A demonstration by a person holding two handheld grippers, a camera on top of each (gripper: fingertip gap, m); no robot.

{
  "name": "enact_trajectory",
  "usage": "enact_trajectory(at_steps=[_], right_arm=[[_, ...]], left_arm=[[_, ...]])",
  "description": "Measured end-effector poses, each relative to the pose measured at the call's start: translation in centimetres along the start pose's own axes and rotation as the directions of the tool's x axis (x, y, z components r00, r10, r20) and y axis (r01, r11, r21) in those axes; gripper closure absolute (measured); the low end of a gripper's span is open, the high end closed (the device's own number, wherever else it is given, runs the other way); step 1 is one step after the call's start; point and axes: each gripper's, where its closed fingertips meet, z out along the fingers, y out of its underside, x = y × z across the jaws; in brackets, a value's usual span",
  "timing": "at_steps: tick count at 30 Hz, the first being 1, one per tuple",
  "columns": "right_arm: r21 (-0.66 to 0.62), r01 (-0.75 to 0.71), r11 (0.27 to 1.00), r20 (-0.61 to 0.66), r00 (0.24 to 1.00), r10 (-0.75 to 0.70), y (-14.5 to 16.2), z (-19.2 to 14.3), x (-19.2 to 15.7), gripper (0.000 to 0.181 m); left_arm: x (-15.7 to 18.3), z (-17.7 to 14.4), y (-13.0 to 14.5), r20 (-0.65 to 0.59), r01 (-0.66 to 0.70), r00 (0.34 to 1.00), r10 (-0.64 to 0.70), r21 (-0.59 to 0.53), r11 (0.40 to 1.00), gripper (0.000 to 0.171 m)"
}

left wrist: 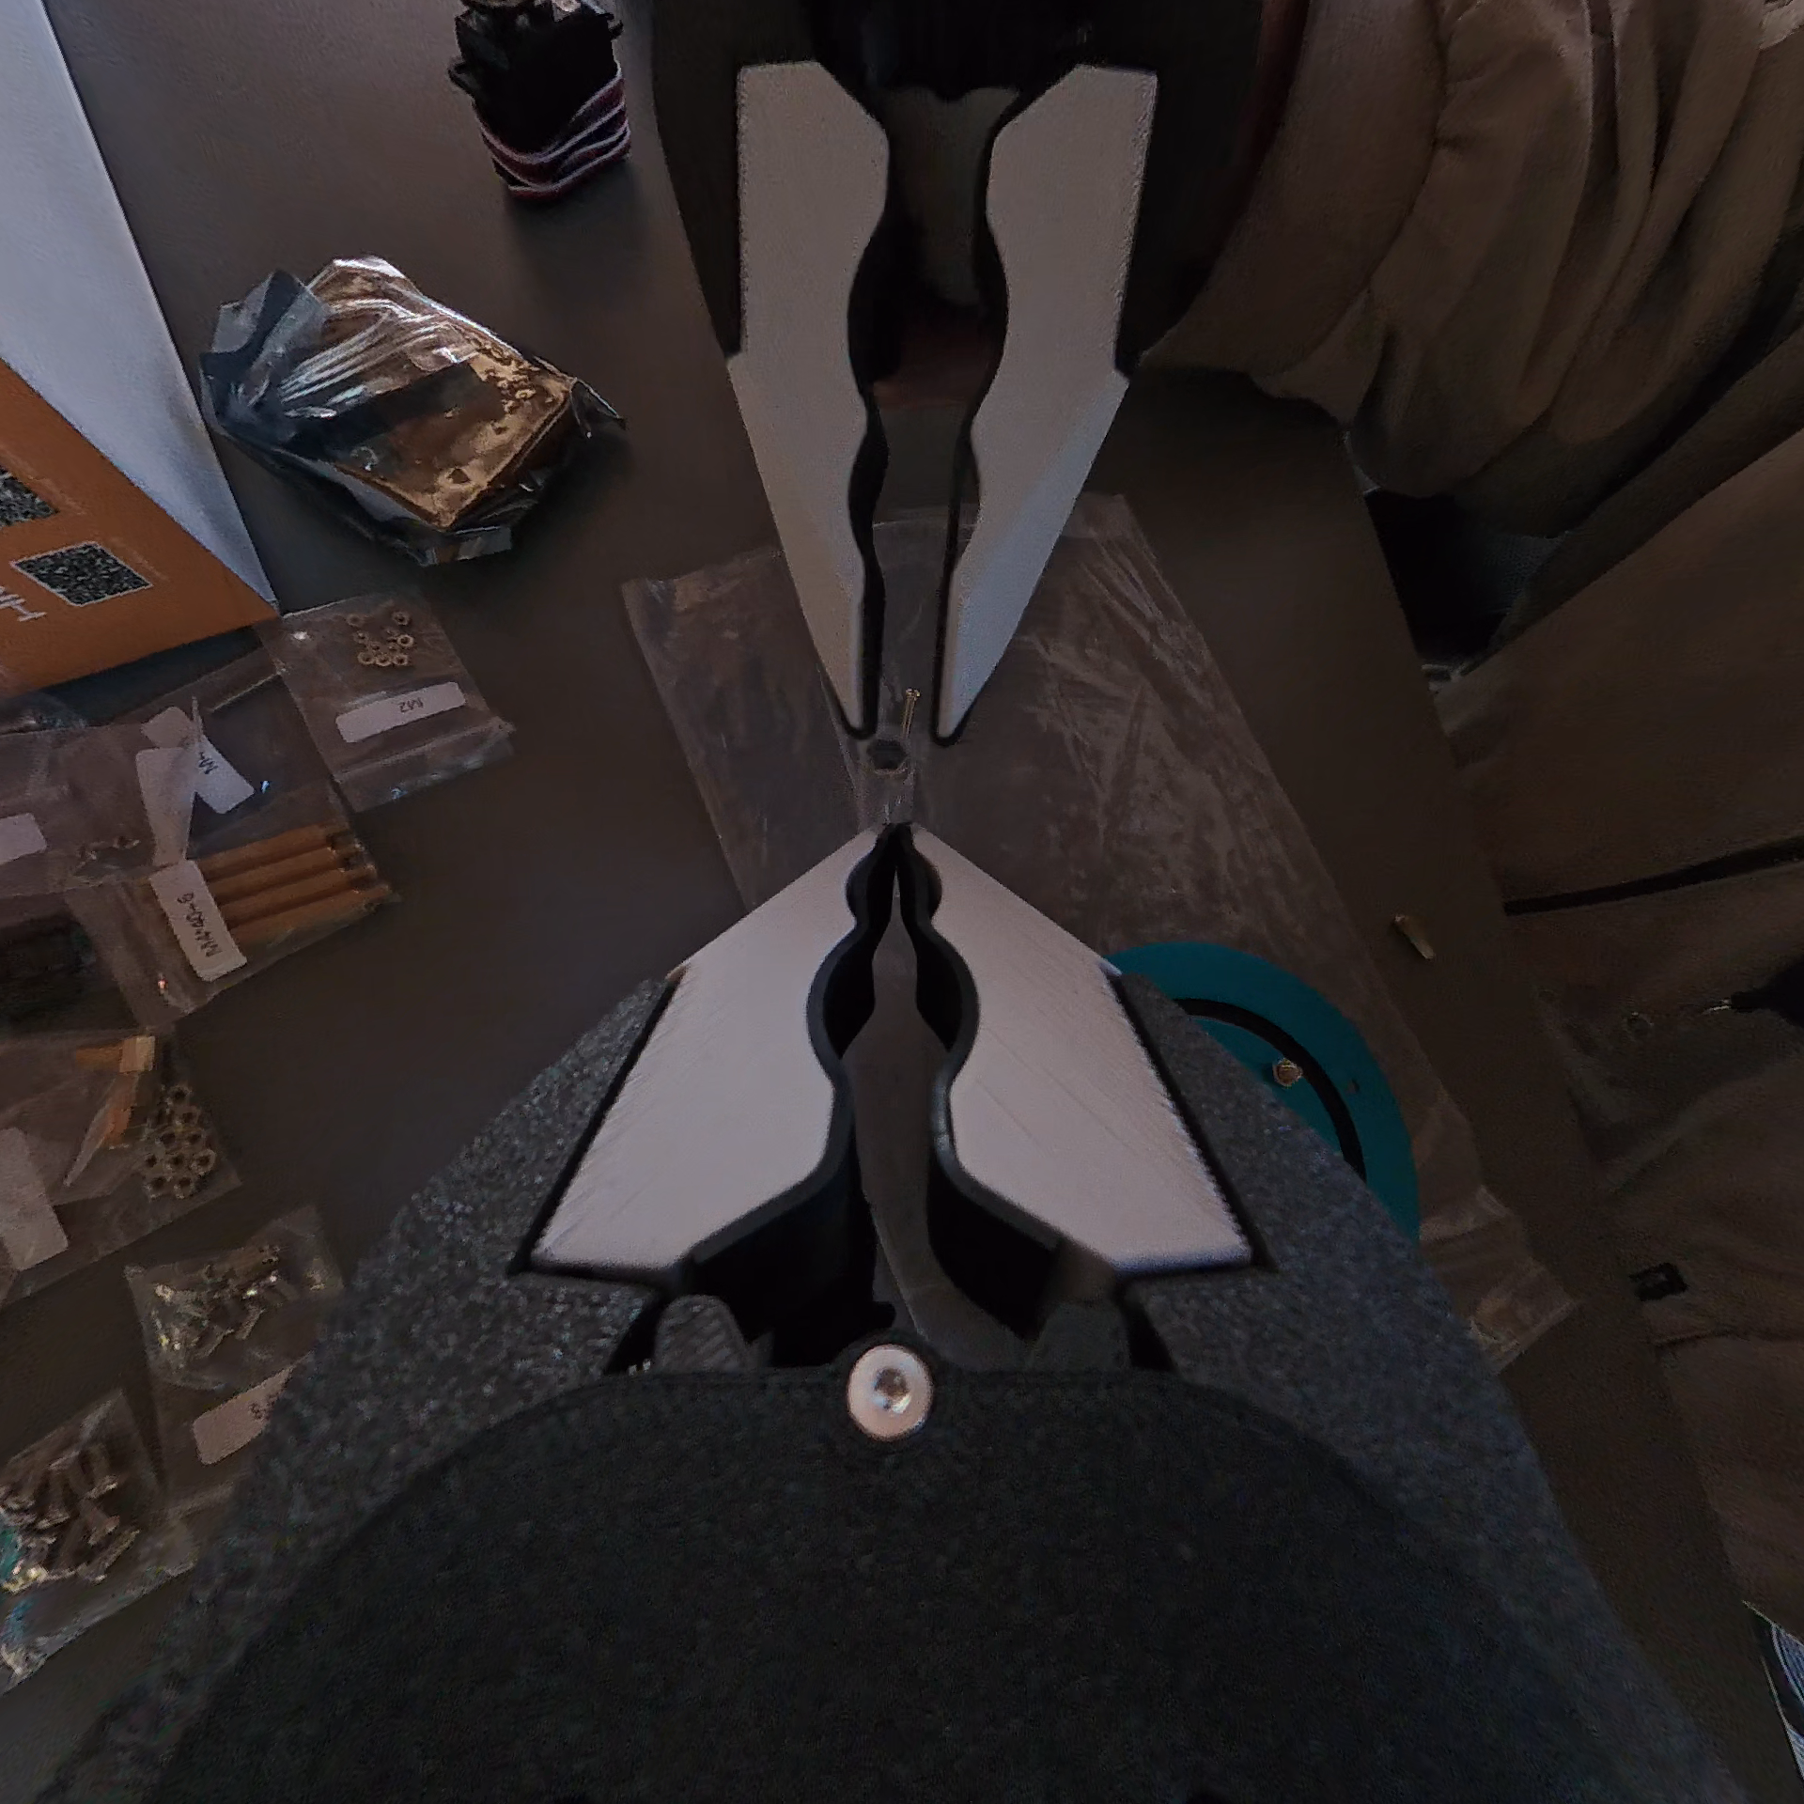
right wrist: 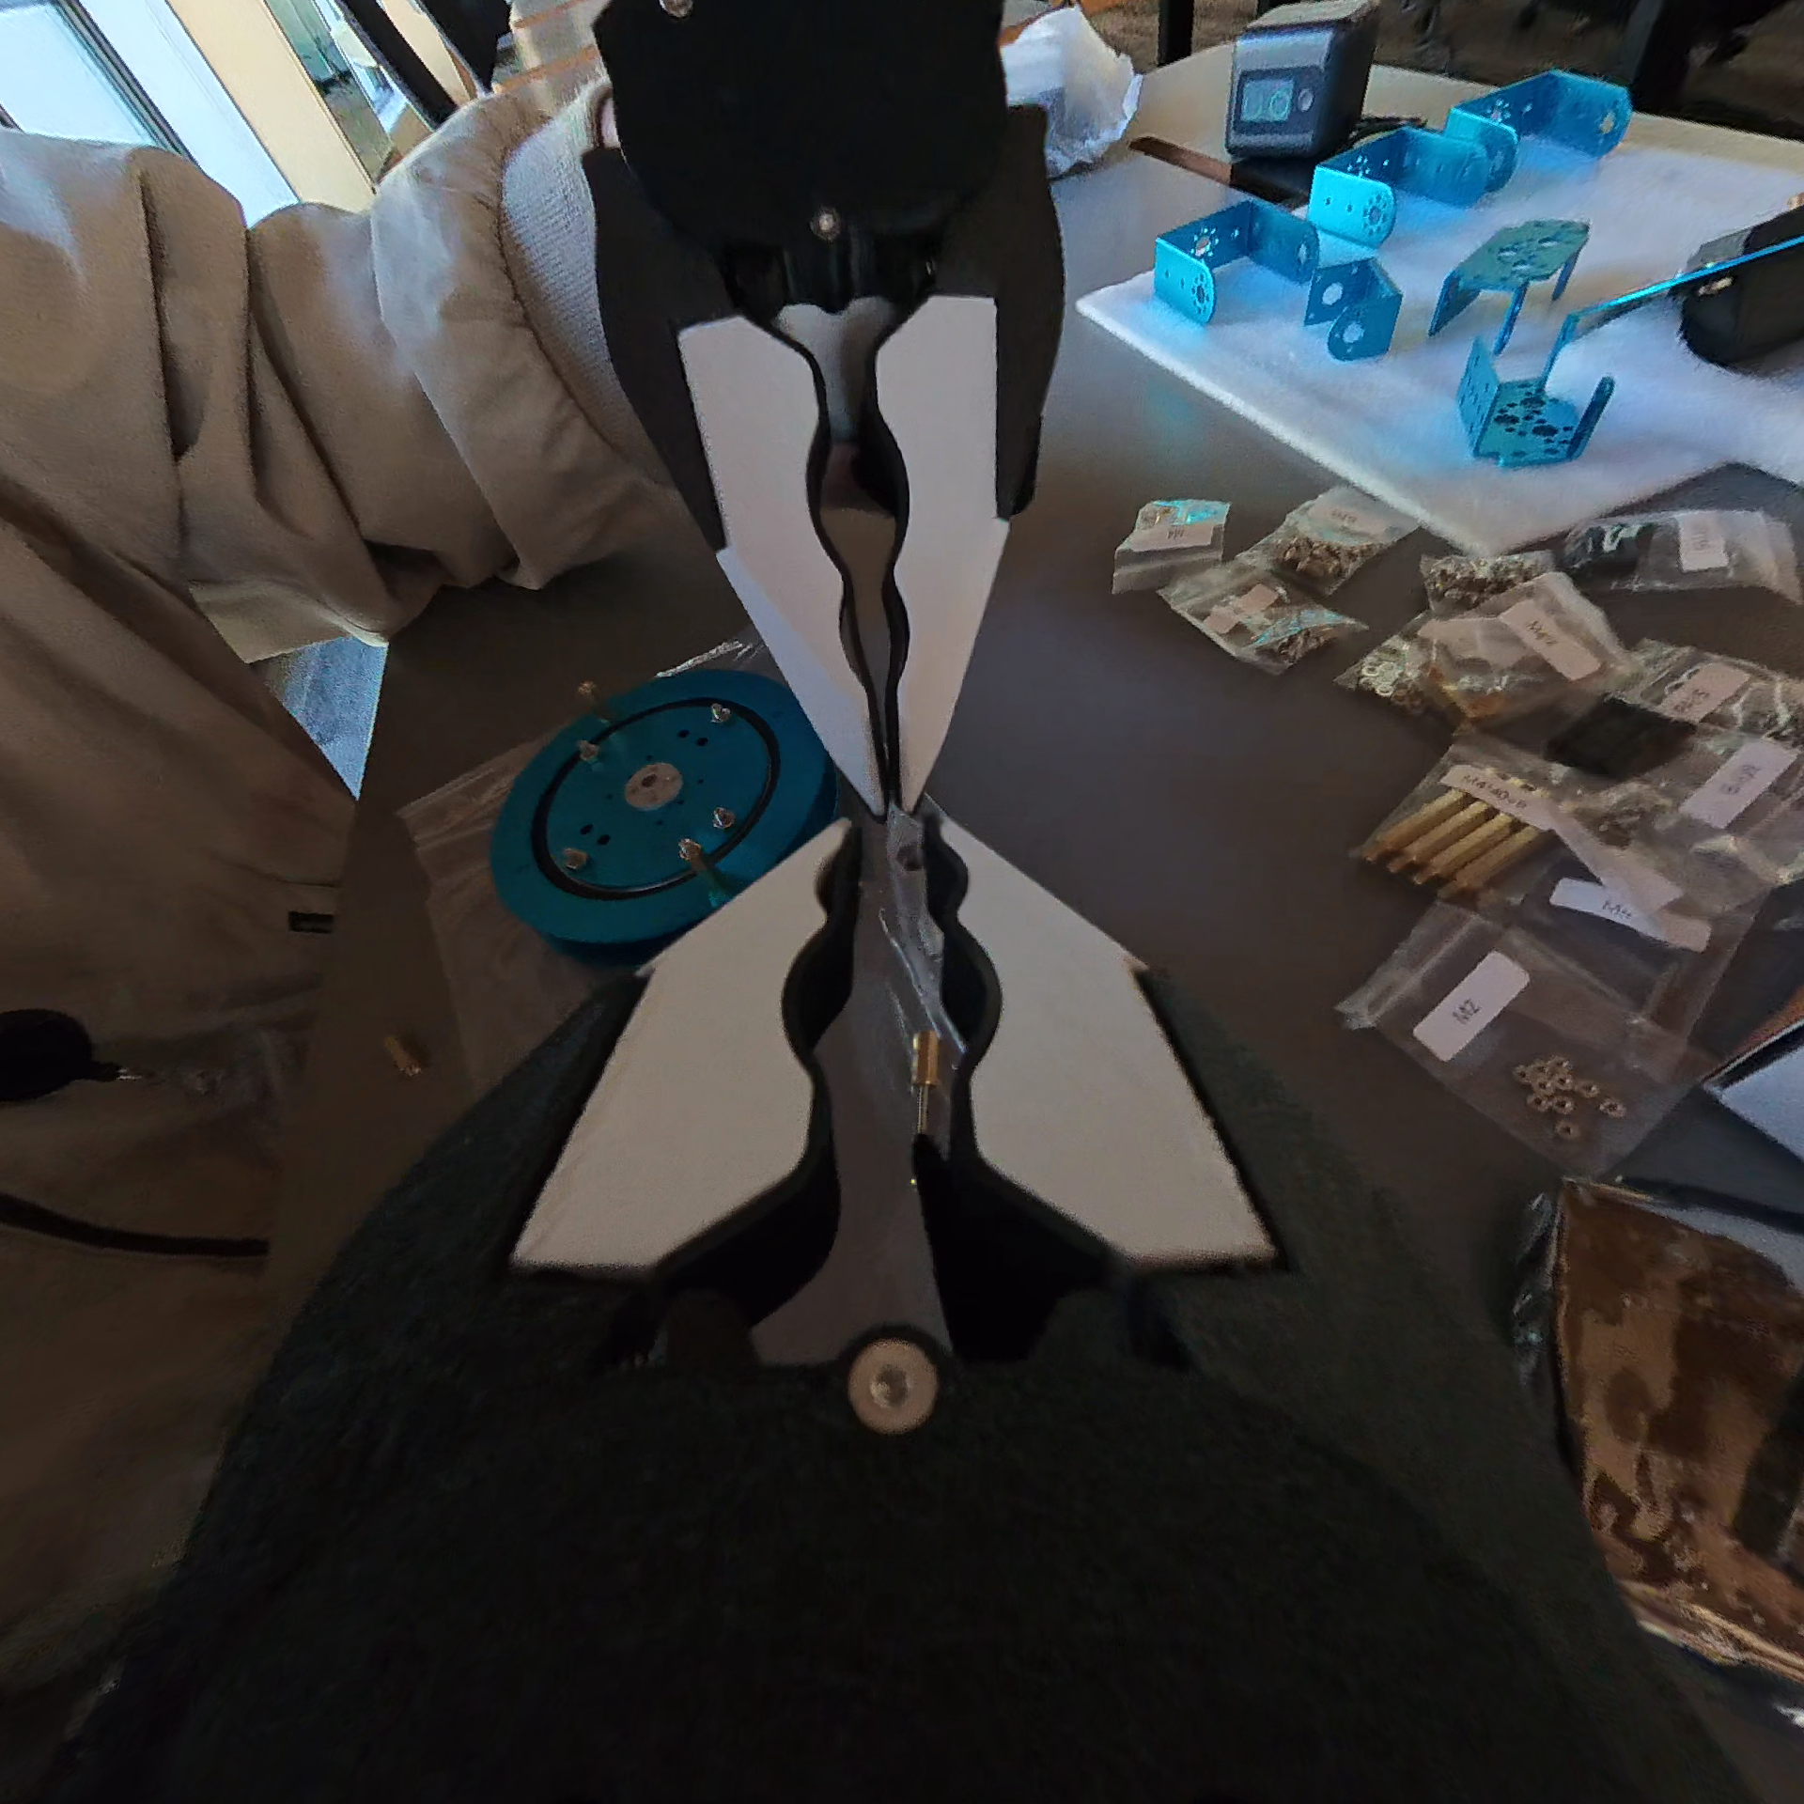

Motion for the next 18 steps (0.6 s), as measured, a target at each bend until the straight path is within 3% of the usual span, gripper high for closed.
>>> enact_trajectory(at_steps=[2,5,8,10,12,14,16,18], right_arm=[[-0.017,0.008,1.0,-0.009,1.0,-0.008,0.2,0.2,0.3,0.18],[-0.053,-0.007,0.999,-0.002,1.0,0.006,0.9,0.4,0.5,0.181],[0.002,0.031,1.0,-0.028,0.999,-0.031,-0.5,-0.3,0.4,0.181],[0.001,0.025,1.0,-0.058,0.998,-0.025,-0.5,-0.7,1.0,0.181],[-0.06,0.01,0.998,-0.072,0.997,-0.014,0.8,-0.4,1.5,0.181],[0.018,-0.006,1.0,-0.05,0.999,0.007,-0.5,-0.7,1.0,0.181],[-0.057,-0.011,0.998,-0.108,0.994,0.005,0.9,-0.4,2.1,0.181],[0.015,-0.035,0.999,-0.037,0.999,0.035,-0.5,-0.4,0.7,0.181]], left_arm=[[0.1,0.1,-0.1,-0.005,-0.007,1.0,0.007,-0.006,1.0,0.171],[-0.1,0.1,-0.2,0.01,0.008,1.0,-0.008,0.001,1.0,0.171],[-0.2,-0.3,-0.8,0.013,0.037,0.999,-0.038,0.064,0.997,0.171],[-0.6,-1.0,-1.2,0.038,0.061,0.997,-0.066,0.109,0.992,0.148],[-0.7,-1.5,-1.0,0.041,0.075,0.996,-0.081,0.135,0.988,0.149],[-0.6,-1.5,-0.7,0.037,0.086,0.995,-0.092,0.158,0.984,0.149],[-0.4,-1.0,-0.2,0.036,0.088,0.995,-0.095,0.17,0.982,0.148],[-0.3,-0.4,-0.2,0.061,0.069,0.995,-0.083,0.2,0.977,0.148]])
